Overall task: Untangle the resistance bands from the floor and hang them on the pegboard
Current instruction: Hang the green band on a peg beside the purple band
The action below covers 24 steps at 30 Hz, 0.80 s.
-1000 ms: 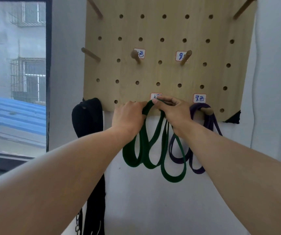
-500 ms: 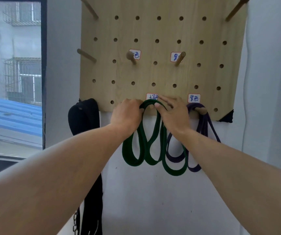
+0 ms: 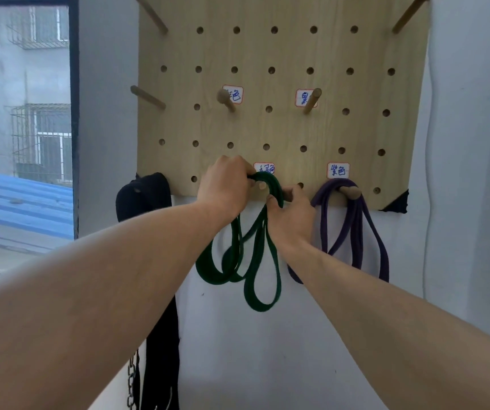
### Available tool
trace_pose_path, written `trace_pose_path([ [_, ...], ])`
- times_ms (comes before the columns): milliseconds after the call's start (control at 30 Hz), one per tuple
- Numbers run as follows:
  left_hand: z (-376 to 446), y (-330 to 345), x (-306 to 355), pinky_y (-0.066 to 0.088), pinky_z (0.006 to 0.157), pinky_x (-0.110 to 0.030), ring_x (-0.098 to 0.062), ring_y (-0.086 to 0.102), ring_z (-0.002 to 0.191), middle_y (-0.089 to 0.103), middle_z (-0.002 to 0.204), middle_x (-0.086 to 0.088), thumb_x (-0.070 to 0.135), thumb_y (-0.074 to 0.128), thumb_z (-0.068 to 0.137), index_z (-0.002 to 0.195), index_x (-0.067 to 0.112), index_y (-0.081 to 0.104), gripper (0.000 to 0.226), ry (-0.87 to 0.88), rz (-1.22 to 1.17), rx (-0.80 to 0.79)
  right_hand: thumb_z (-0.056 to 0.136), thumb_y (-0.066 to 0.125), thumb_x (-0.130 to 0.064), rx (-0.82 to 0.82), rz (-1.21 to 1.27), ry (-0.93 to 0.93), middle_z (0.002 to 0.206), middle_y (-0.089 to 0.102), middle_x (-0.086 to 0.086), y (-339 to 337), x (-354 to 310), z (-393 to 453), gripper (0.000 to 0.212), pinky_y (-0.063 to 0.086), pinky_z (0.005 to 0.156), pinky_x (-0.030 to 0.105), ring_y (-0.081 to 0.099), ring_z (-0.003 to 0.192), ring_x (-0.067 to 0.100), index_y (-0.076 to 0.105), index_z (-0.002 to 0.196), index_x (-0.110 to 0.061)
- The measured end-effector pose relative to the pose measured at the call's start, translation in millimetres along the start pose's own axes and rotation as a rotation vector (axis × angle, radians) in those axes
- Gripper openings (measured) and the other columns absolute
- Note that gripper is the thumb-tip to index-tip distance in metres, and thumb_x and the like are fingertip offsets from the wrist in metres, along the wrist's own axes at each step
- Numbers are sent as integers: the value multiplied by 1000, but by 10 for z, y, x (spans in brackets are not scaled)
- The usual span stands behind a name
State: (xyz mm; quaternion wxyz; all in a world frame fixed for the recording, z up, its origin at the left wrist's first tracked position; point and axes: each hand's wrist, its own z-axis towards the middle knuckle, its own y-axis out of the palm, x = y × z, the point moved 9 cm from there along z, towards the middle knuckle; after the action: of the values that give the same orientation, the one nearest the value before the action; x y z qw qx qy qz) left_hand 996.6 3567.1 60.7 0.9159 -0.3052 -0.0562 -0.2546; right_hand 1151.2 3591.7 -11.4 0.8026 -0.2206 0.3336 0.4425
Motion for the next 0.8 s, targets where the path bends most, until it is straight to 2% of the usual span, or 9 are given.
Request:
trace_pose_path([
  [67, 42, 34, -25, 57, 73, -42, -29, 65, 78, 71, 90, -8, 18, 59, 98, 109, 19, 79, 22, -10, 23, -11, 99, 63, -15, 29, 18, 1, 105, 70, -6, 17, 19, 46, 19, 50, 83, 26, 67, 104, 16, 70, 117, -18],
  [167, 97, 117, -67, 56, 71, -40, -28, 65, 78, 71, 89, -9, 20, 61, 98, 110, 17, 78, 21, -30, 26, -17, 98, 65, -16, 59, 25, -7, 105, 75, -6, 8, 20, 107, 26, 56, 96, 33, 70, 107, 17, 76, 121, -20],
  [267, 125, 218, -122, 50, 64, -36, -28, 64, 76, 70, 89, -8, 20, 61, 97, 107, 13, 78, 21, -65, 15, -12, 100, 65, -16, 16, 23, -18, 115, 77, -6, 46, 38, 136, 32, 53, 99, 27, 68, 113, 14, 73, 129, -25],
  [400, 200, 344, -192, 56, 67, -38, -29, 67, 77, 71, 88, -10, 19, 59, 98, 102, 12, 77, 19, -81, 35, -17, 98, 67, -20, -2, -130, -86, 111, 76, 8, 81, 27, 256, 30, 59, 92, 44, 69, 107, 25, 74, 126, -25],
  [533, 278, 441, -235, 44, 61, -35, -27, 62, 74, 67, 86, -9, 17, 58, 98, 100, 12, 76, 19, -86, 110, -19, 100, 63, -15, -103, -141, -47, 108, 77, 3, 114, 49, 382, 31, 56, 95, 33, 69, 100, 16, 74, 128, -22],
  [600, 325, 470, -242, 43, 62, -35, -27, 59, 72, 64, 85, -9, 16, 58, 97, 99, 11, 75, 19, -63, 147, -22, 99, 65, -14, -113, -75, 21, 105, 78, 2, 125, 85, 454, 30, 60, 90, 33, 70, 95, 14, 75, 126, -20],
  [700, 383, 455, -223, 47, 62, -36, -25, 60, 72, 68, 86, -11, 15, 59, 97, 95, 10, 74, 16, -34, 185, -51, 97, 69, -8, -133, 193, 257, 111, 74, 10, 236, 241, 440, 32, 65, 60, 33, 75, 92, 27, 72, 128, -14],
  [733, 393, 436, -206, 50, 63, -37, -26, 62, 73, 69, 86, -11, 16, 60, 97, 95, 10, 74, 16, -21, 203, -53, 97, 70, -8, -124, 229, 294, 113, 72, 10, 260, 274, 424, 31, 65, 57, 31, 76, 92, 29, 71, 127, -13],
  [800, 386, 399, -168, 57, 69, -41, -28, 66, 77, 69, 89, -11, 18, 59, 98, 97, 10, 73, 16, -6, 234, -47, 96, 72, -10, -97, 229, 274, 104, 70, 4, 287, 297, 420, 22, 66, 64, 34, 76, 93, 28, 69, 116, -18],
])
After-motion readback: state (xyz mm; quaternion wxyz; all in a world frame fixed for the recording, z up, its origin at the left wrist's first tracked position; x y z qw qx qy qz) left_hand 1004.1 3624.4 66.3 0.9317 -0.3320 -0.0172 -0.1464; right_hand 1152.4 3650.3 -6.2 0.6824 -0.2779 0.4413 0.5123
